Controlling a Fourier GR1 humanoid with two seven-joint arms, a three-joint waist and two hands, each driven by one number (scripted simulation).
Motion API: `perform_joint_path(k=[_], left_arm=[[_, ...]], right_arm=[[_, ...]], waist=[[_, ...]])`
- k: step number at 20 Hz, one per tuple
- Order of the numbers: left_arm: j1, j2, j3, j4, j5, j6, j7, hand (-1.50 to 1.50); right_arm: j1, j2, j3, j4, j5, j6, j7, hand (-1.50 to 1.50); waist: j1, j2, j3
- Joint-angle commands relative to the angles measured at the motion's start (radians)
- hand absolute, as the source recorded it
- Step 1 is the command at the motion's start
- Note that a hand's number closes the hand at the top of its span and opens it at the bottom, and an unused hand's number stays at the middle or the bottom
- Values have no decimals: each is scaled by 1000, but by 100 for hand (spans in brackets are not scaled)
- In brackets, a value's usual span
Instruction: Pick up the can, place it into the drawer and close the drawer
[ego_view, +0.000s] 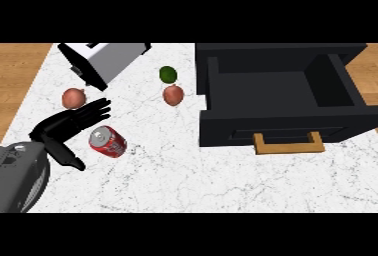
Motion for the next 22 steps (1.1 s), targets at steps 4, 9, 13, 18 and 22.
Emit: perform_joint_path(k=[4, 9, 13, 18, 22], left_arm=[[-13, 8, -39, 139, -101, -62, -243, -150], [-1, -25, -69, 180, -127, -30, -278, -150], [-21, -51, -87, 220, -137, -21, -302, -150], [-61, -85, -93, 276, -141, 5, -296, -150], [-69, -100, -73, 314, -105, -29, -263, -150]], right_arm=[[16, 27, -3, 18, 19, 48, -34, -150], [42, 18, -31, -15, -21, 61, -3, -150], [54, 23, -35, -18, -24, 76, -6, -150], [19, 18, -42, -44, -35, 42, 22, -150], [28, 63, 2, -62, -9, 41, 38, -150]], waist=[[-11, 4, -1], [-6, 0, -1], [-19, 4, -2], [-15, 5, -2], [-6, 3, -1]])
